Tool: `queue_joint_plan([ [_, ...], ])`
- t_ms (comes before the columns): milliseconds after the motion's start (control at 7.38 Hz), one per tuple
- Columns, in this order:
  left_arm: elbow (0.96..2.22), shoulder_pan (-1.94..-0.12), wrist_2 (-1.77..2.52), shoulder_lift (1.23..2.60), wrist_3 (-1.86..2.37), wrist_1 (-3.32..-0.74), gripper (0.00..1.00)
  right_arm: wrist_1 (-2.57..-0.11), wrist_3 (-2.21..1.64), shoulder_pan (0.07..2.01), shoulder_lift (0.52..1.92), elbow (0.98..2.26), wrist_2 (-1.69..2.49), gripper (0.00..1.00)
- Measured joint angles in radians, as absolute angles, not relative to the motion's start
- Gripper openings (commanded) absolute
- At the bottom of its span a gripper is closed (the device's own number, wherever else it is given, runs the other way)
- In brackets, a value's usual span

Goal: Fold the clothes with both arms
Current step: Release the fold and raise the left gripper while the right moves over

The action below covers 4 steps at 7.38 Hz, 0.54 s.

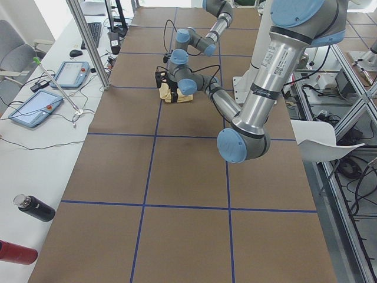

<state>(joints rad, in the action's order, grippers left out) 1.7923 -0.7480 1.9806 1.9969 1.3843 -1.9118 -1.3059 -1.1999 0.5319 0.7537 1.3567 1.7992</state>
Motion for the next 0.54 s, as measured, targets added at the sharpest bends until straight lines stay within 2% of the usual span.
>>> queue_joint_plan([
  [542, 1.792, -0.749, 1.979, 1.986, 1.384, -1.912, 0.99, -1.303, -1.134, 0.53, 0.674, 1.236, 1.728, 0.99],
])
